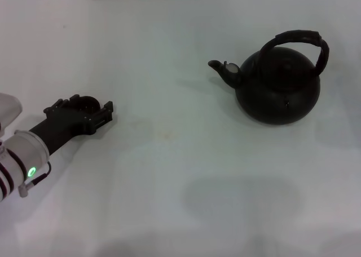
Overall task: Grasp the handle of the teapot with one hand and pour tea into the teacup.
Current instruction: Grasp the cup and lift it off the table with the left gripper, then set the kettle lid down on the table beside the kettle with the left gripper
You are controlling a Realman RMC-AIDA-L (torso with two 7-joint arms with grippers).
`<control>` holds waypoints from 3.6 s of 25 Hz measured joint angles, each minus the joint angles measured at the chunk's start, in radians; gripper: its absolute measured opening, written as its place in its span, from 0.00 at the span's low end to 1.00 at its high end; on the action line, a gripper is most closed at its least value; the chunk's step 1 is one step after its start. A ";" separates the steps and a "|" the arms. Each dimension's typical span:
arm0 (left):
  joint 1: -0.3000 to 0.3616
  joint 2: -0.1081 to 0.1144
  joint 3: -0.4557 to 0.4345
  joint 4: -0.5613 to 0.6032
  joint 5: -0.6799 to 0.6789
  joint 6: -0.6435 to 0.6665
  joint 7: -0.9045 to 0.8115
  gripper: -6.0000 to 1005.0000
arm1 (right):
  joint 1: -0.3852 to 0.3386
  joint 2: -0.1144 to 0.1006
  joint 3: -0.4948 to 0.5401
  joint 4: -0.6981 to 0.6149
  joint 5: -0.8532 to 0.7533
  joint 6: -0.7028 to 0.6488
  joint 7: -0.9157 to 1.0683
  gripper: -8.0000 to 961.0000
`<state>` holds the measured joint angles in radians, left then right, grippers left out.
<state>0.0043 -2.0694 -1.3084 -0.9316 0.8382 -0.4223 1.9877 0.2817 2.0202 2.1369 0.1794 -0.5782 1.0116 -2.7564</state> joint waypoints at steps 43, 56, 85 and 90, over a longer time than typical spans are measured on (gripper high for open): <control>-0.019 0.028 -0.021 -0.150 0.356 -0.037 -0.278 0.70 | 0.005 0.002 0.000 -0.002 0.001 -0.014 0.000 0.89; -0.342 0.039 -0.349 0.017 0.829 -0.509 -0.566 0.70 | 0.012 0.000 -0.008 -0.002 -0.005 -0.014 -0.009 0.89; -0.686 -0.015 -0.320 0.373 0.845 -0.463 -0.582 0.70 | 0.025 -0.003 -0.008 0.004 -0.004 -0.012 -0.009 0.89; -0.696 -0.016 -0.289 0.417 0.842 -0.454 -0.589 0.70 | 0.028 -0.003 -0.008 0.002 -0.005 -0.009 -0.009 0.89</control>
<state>-0.6913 -2.0856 -1.5977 -0.5151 1.6804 -0.8760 1.3986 0.3092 2.0171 2.1292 0.1818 -0.5828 1.0023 -2.7657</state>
